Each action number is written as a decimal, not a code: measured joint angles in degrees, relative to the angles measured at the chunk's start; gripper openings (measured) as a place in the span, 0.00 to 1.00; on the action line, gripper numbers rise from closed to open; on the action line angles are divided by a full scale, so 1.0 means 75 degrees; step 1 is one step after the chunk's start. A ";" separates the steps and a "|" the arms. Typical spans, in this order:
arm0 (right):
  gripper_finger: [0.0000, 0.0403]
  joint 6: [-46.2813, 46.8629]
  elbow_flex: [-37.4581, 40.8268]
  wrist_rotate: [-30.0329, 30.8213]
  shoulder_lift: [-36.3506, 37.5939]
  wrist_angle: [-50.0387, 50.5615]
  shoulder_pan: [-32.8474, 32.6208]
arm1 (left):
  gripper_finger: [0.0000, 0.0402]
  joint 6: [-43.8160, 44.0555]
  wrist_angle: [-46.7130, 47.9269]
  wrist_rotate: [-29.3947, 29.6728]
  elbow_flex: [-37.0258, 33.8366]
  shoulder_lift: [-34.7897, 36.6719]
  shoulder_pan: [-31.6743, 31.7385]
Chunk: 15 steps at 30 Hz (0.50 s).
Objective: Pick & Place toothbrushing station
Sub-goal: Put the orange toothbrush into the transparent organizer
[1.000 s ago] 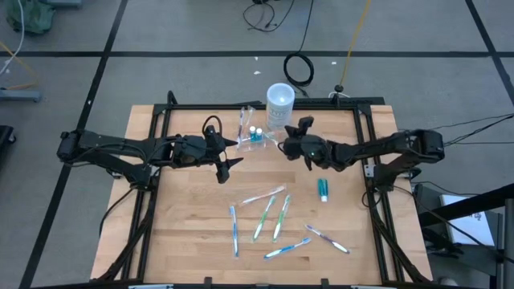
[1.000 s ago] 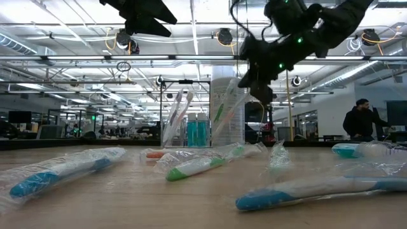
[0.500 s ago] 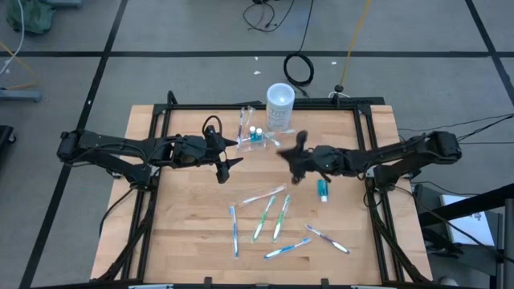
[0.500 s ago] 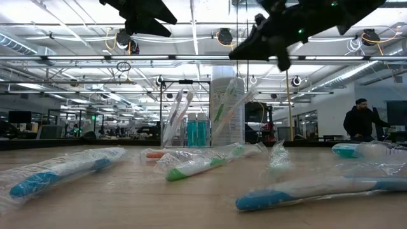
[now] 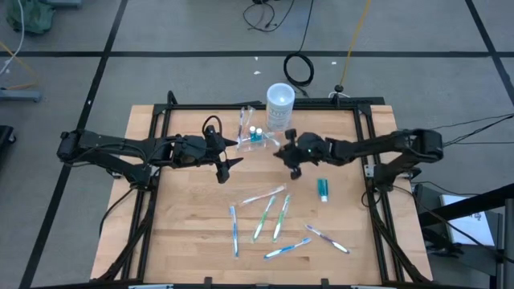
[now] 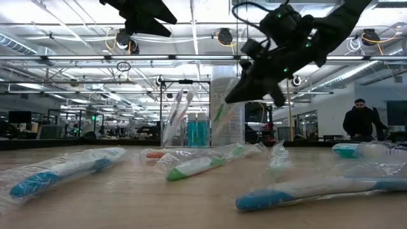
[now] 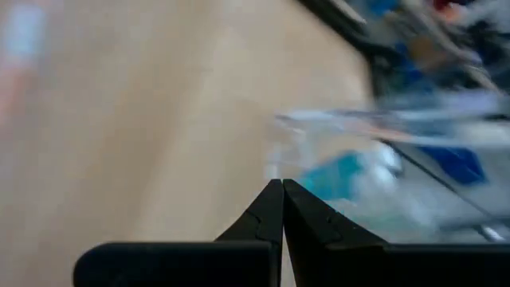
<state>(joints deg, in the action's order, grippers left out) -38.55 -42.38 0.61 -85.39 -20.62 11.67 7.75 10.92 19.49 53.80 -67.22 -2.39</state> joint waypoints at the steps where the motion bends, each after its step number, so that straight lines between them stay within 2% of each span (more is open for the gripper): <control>1: 0.00 0.0032 0.0001 0.0230 -0.0120 -0.0305 0.0101 | 0.68 0.0000 0.0000 0.0000 0.0000 0.0000 0.0000; 5: 0.00 0.0221 -0.0005 0.1101 -0.0370 -0.1332 0.0362 | 0.68 -0.0003 -0.0003 0.0000 0.0000 0.0000 0.0000; 11: 0.00 0.0754 -0.0006 0.1152 -0.0360 -0.2524 0.0418 | 0.68 -0.0038 -0.0003 0.0006 0.0000 0.0000 0.0000; 15: 0.00 0.0940 -0.0007 0.1363 -0.0354 -0.2815 0.0421 | 0.68 -0.0014 -0.0003 0.0009 0.0000 0.0000 0.0000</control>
<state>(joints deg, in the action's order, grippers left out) -31.51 -42.44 10.84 -88.05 -41.74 14.83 7.64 10.90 19.55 53.80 -67.22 -2.39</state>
